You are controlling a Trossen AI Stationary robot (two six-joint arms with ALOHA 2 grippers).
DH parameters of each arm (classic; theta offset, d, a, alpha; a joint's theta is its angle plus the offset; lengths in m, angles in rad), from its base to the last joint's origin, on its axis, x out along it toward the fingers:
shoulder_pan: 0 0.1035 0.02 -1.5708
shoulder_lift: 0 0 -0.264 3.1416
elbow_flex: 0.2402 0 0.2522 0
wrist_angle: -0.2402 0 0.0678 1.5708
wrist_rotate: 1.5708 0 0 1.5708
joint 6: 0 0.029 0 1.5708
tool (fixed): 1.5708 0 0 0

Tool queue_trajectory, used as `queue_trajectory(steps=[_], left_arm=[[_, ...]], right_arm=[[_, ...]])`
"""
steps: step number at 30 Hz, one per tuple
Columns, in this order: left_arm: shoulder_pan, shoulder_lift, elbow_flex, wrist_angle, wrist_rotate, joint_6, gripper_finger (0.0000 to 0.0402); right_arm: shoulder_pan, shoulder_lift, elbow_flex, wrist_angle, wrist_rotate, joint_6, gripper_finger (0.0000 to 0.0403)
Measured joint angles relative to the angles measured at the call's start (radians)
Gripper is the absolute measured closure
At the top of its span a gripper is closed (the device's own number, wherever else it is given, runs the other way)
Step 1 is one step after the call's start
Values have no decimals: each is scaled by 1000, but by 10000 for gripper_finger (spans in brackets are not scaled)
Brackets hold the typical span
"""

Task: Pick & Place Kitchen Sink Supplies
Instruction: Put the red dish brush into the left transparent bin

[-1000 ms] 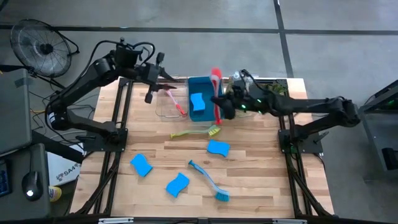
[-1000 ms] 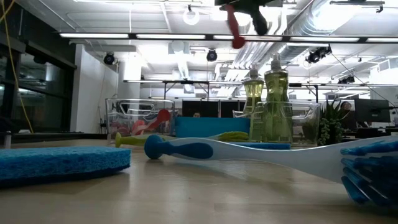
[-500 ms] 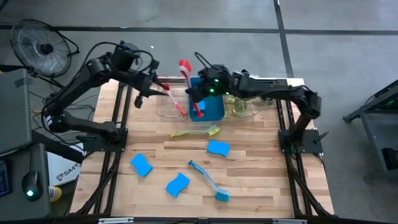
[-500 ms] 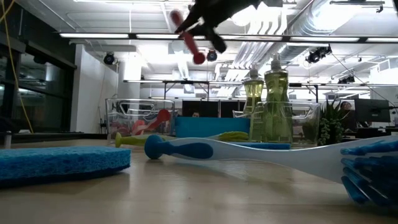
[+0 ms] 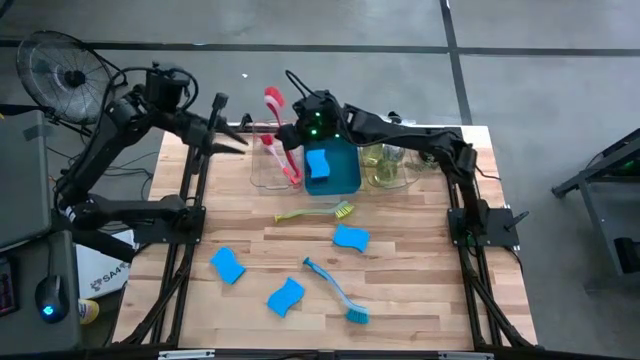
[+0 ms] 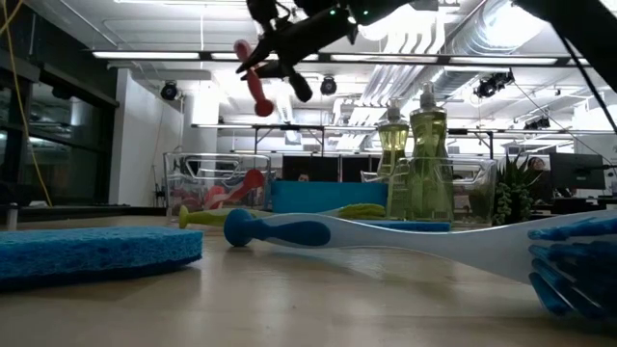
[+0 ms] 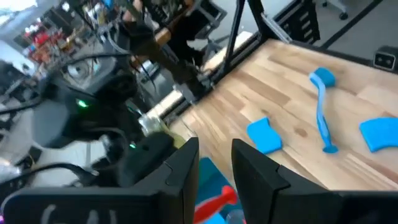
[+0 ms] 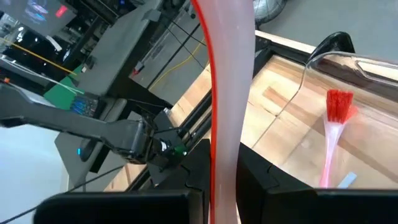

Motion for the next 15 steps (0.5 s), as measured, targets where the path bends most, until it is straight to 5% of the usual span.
queue_trajectory(steps=[15], left_arm=[[132, -168, -290, 55, 156, -12, 310]], right_arm=[[-63, 59, 41, 4, -192, 165, 366]])
